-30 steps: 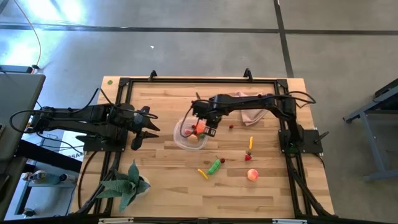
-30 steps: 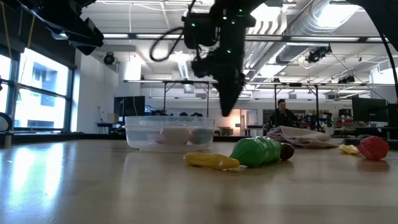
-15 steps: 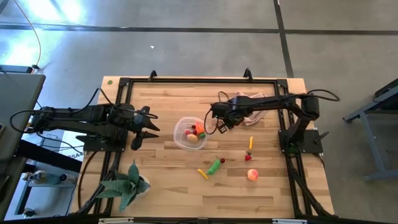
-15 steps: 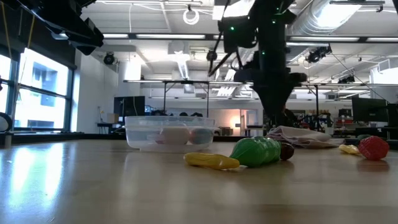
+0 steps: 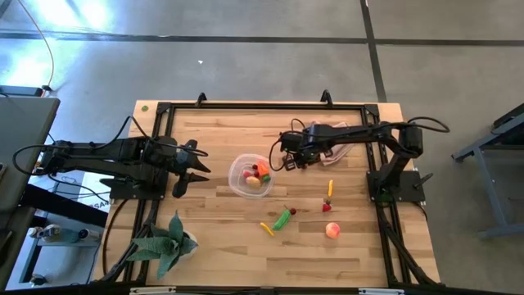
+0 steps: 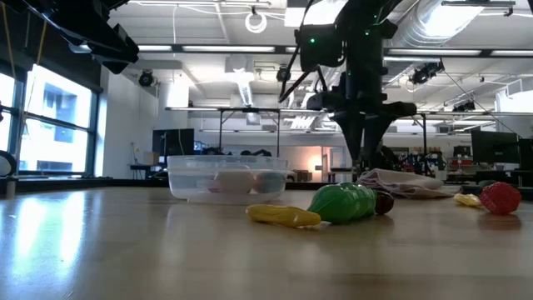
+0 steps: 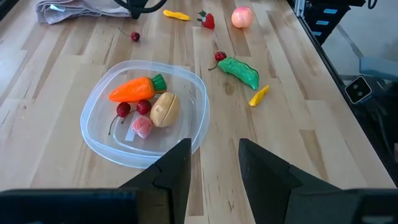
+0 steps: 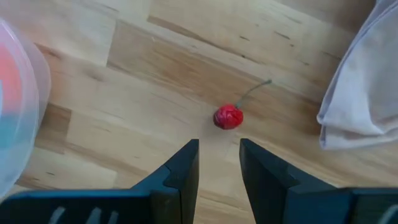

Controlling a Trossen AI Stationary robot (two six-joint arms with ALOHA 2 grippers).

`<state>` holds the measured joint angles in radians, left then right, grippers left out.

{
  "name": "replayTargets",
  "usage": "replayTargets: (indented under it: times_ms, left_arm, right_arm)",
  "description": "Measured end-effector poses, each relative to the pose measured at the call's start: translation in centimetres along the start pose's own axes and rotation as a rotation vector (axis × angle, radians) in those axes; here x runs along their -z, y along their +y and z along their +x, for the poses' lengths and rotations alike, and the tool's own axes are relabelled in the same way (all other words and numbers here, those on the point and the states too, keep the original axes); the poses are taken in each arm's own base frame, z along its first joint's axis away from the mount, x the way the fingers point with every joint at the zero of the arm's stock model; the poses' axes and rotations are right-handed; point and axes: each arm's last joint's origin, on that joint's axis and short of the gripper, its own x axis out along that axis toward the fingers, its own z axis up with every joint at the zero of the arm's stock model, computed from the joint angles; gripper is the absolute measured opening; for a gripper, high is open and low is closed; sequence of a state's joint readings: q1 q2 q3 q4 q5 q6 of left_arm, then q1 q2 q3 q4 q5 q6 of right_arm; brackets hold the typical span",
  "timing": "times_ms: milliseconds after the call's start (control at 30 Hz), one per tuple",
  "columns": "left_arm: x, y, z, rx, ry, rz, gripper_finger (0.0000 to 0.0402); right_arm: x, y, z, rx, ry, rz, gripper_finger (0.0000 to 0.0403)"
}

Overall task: Pick and placing Produce into tupperware
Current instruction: Put the top cherry into the transparent bin

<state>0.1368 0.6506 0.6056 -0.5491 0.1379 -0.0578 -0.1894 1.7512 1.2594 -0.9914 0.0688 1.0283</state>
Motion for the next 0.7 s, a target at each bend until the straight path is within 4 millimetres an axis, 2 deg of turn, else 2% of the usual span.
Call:
replayTargets:
  times_ms: [200, 400, 700]
  left_arm:
    - [0.0, 0.0, 0.0, 0.0, 0.0, 0.0, 0.0122]
    - [0.0, 0.0, 0.0, 0.0, 0.0, 0.0, 0.0122]
    - [0.0, 0.0, 0.0, 0.0, 0.0, 0.0, 0.0122]
  right_arm:
    - [0.0, 0.0, 0.1, 0.008, 0.005, 0.045, 0.0114]
    - [0.6, 0.2, 0.0, 0.026, -0.022, 0.111, 0.0144]
    - [1.2, 0.6, -0.1, 0.04, -0.087, 0.348, 0.0169]
